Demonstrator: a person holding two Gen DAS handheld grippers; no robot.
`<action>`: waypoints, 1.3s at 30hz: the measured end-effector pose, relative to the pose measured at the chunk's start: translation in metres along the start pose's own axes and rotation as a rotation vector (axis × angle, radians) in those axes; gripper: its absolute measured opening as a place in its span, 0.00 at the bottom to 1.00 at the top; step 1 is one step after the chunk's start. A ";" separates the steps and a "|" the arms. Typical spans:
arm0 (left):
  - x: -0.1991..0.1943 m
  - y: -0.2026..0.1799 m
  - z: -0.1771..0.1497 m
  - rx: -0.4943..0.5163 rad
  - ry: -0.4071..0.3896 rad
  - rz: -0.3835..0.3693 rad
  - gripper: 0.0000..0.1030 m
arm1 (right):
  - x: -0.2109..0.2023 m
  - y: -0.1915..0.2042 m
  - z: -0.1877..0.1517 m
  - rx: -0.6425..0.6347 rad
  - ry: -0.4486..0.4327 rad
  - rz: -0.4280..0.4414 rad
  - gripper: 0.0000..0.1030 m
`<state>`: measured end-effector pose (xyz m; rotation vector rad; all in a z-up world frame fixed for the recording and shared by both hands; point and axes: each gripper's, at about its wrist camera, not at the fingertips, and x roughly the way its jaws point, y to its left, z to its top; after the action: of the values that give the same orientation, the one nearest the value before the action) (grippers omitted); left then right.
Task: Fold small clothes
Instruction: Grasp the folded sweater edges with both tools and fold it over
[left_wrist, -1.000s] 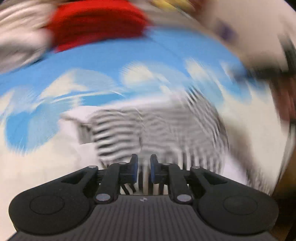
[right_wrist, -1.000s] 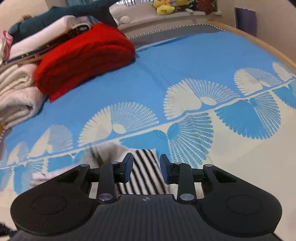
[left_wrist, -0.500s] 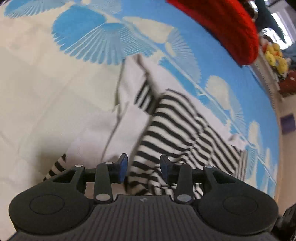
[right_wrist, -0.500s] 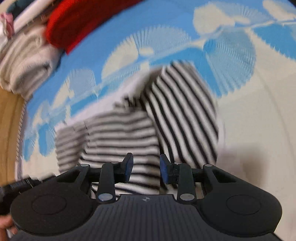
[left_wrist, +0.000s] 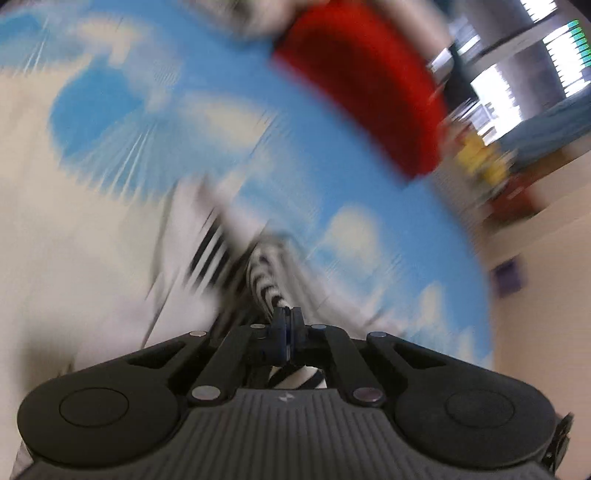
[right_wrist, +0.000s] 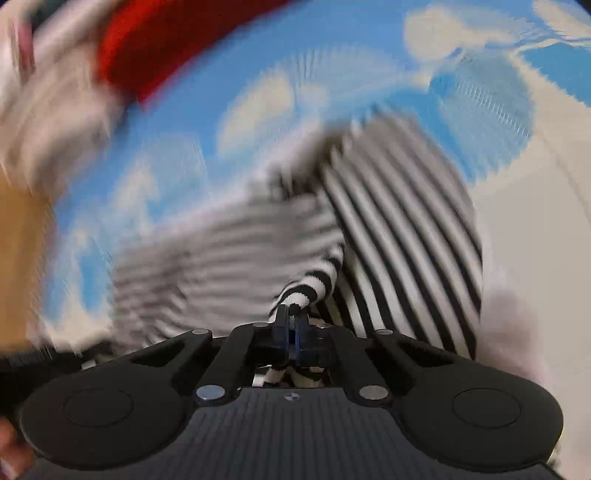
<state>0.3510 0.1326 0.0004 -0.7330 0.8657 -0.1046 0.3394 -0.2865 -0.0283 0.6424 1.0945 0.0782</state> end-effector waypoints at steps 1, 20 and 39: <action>-0.013 -0.002 0.005 0.013 -0.069 -0.049 0.01 | -0.014 -0.002 0.007 0.035 -0.077 0.043 0.01; 0.043 0.042 -0.030 -0.082 0.335 0.203 0.43 | -0.010 -0.044 0.004 0.075 0.031 -0.085 0.35; 0.039 0.045 -0.041 0.019 0.337 0.291 0.05 | 0.028 -0.056 -0.009 0.078 0.145 -0.182 0.12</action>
<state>0.3381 0.1301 -0.0707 -0.5721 1.2831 0.0254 0.3318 -0.3180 -0.0825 0.6115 1.2969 -0.0762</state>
